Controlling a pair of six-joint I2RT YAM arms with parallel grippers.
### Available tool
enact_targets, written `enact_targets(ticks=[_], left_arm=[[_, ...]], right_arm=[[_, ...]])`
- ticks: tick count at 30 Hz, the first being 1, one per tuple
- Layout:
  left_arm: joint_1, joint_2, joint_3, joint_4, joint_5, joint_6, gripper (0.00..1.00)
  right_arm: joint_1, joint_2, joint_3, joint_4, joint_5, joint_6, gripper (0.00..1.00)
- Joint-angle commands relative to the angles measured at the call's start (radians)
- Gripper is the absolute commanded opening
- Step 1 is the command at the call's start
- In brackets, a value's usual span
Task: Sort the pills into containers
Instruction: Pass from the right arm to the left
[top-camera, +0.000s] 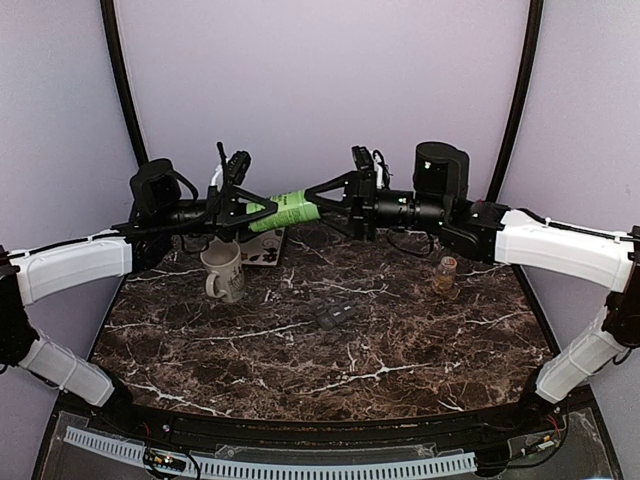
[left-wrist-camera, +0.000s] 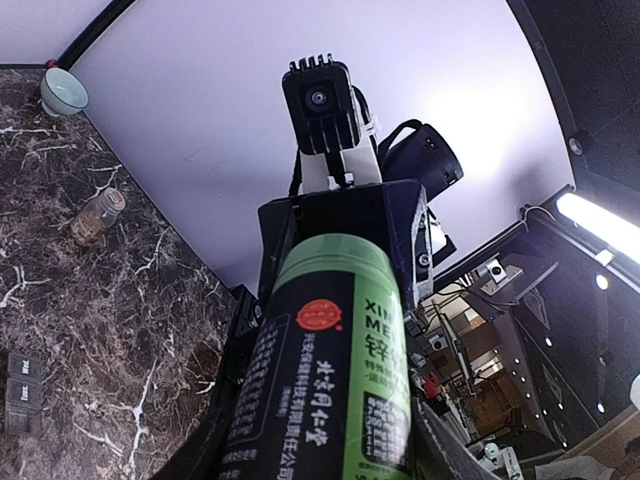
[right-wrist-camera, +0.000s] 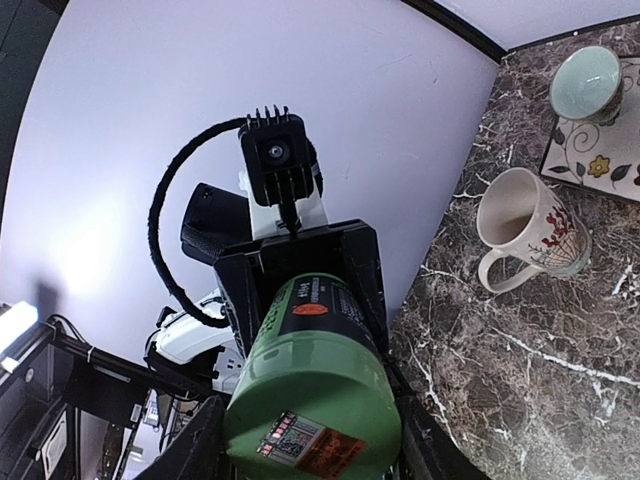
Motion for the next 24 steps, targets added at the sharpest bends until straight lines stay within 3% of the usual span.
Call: enact_targets(ticks=[1,11,24], left_arm=[[0.000,0.006,-0.004,0.160,0.066,-0.076,0.02],[0.001,0.038,0.025,0.263,0.126,-0.174,0.00],[0.001,0.053,0.035,0.346,0.138,-0.278,0.00]], right_arm=[[0.001,0.016,0.063,-0.176,-0.017,-0.161,0.00],[0.000,0.011,0.114,-0.443,0.024,-0.586,0.00],[0.001,-0.014,0.047,-0.488,0.179,-0.870,0.00]])
